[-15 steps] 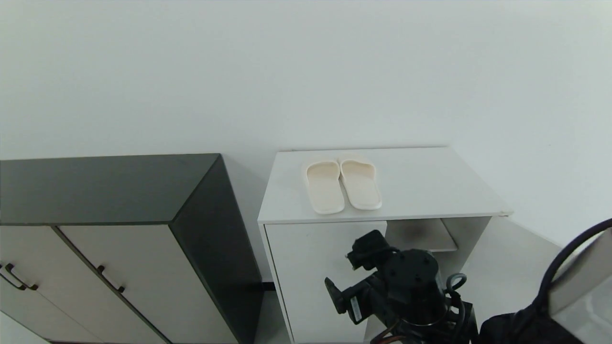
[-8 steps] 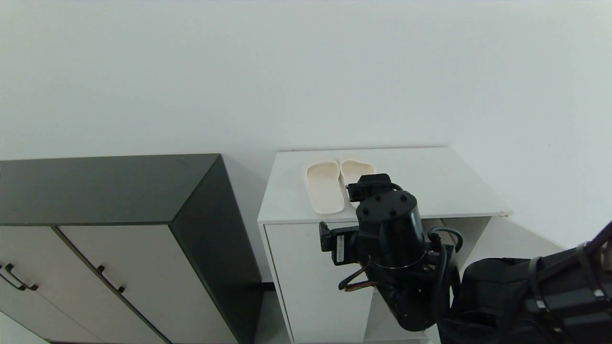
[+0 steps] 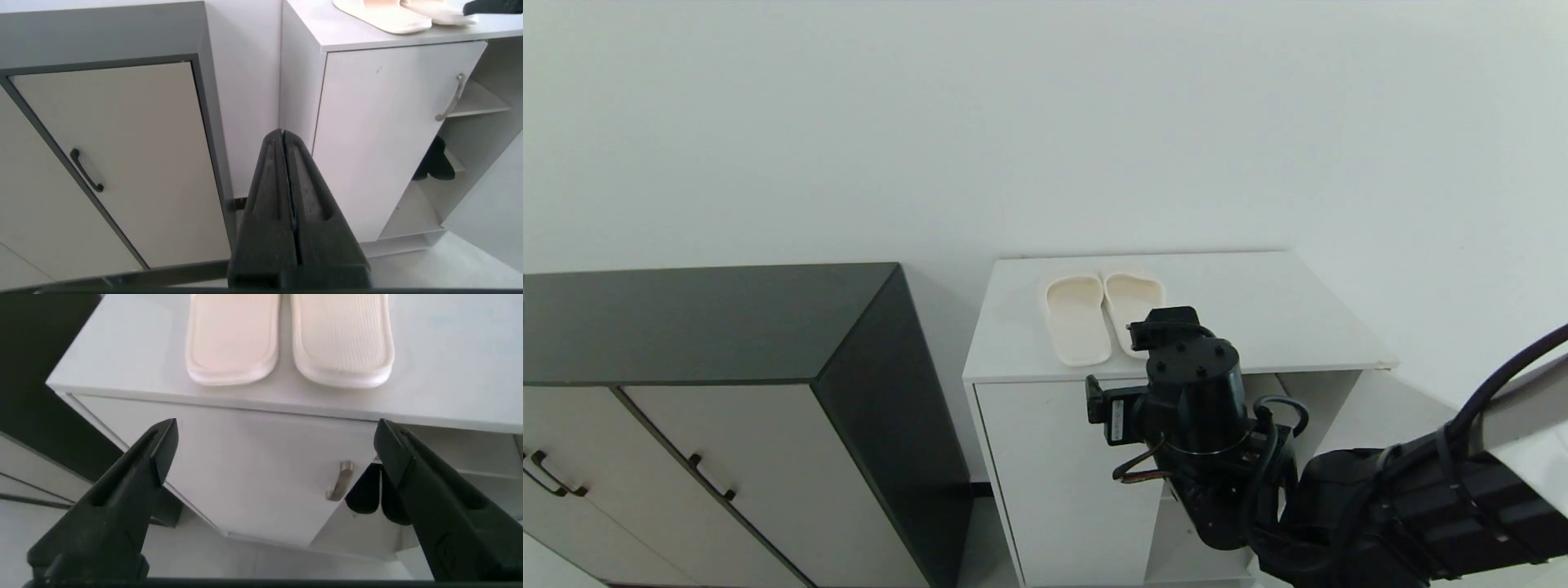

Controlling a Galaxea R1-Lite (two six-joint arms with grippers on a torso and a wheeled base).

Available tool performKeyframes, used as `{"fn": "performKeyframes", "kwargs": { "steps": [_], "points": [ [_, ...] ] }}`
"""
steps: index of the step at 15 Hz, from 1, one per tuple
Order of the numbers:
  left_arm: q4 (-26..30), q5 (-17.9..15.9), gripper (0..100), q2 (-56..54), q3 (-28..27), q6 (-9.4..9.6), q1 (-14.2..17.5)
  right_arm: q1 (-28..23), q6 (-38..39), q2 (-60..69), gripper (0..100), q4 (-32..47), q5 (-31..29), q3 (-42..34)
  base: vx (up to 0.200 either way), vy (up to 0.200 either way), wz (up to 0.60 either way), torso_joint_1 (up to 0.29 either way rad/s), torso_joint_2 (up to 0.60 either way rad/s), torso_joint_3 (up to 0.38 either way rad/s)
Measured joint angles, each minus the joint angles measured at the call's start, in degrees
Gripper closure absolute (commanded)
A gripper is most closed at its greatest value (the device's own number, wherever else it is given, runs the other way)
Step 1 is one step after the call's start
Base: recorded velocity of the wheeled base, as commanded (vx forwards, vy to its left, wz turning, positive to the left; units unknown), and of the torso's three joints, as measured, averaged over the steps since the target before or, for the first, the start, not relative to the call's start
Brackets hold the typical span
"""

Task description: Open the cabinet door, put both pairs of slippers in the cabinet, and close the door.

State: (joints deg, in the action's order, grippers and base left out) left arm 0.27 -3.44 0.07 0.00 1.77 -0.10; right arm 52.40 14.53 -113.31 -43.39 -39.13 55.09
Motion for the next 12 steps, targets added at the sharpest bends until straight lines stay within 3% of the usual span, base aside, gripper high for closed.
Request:
{"fn": "performKeyframes", "kwargs": {
  "steps": [6,12],
  "points": [
    [0.0,-0.01,100,0.02,0.0,0.06,0.02,-0.77,-0.39,-0.8,0,-0.76,1.52,-0.74,0.2,0.0,0.0,0.002,0.0,0.002],
    [-0.02,-0.01,100,0.02,0.0,0.09,-0.01,-2.82,-7.62,-5.05,0,-6.51,5.55,3.4,0.0,0.0,0.0,0.0,0.0,0.0]
  ]
}}
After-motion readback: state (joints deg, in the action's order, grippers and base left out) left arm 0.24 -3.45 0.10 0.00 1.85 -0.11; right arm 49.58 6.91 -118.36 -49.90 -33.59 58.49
